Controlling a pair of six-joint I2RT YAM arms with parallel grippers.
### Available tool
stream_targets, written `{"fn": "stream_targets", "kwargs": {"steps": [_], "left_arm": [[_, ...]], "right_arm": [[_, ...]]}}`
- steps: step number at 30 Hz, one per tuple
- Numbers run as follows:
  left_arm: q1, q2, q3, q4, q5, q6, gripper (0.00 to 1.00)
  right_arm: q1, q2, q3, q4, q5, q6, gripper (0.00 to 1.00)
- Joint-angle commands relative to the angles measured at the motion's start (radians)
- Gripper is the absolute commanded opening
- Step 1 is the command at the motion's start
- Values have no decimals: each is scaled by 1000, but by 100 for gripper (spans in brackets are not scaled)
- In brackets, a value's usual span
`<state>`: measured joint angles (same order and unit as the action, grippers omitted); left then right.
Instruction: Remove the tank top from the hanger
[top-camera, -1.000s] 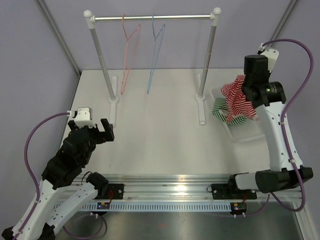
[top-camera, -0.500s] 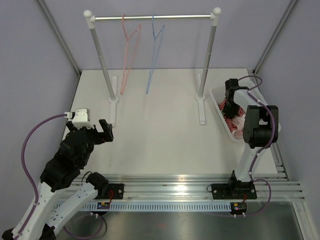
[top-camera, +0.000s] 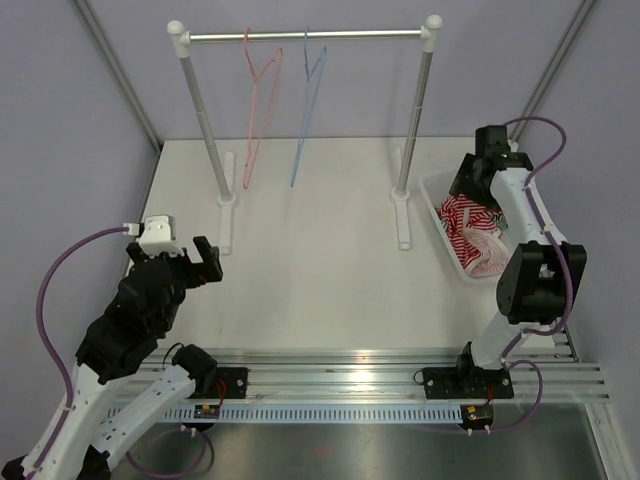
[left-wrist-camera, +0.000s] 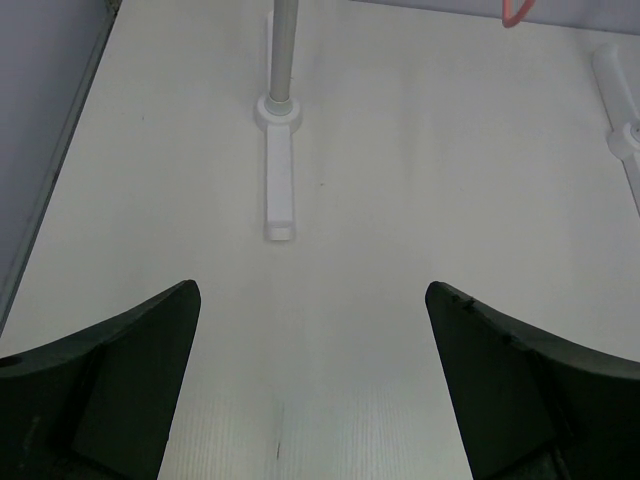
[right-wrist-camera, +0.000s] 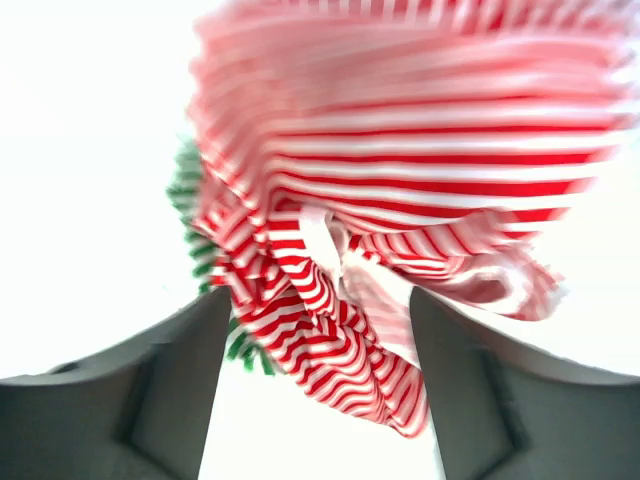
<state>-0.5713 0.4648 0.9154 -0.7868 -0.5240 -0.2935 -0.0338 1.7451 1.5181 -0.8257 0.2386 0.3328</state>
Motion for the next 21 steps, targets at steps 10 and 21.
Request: {"fn": "stream_targets", "kwargs": {"steps": [10, 21], "left_arm": [[193, 98, 122, 44, -79, -9, 99], [343, 132, 122, 40, 93, 27, 99]], "right_arm": [[130, -474, -2, -39, -68, -90, 100], [400, -827, -203, -111, 22, -67, 99]]}}
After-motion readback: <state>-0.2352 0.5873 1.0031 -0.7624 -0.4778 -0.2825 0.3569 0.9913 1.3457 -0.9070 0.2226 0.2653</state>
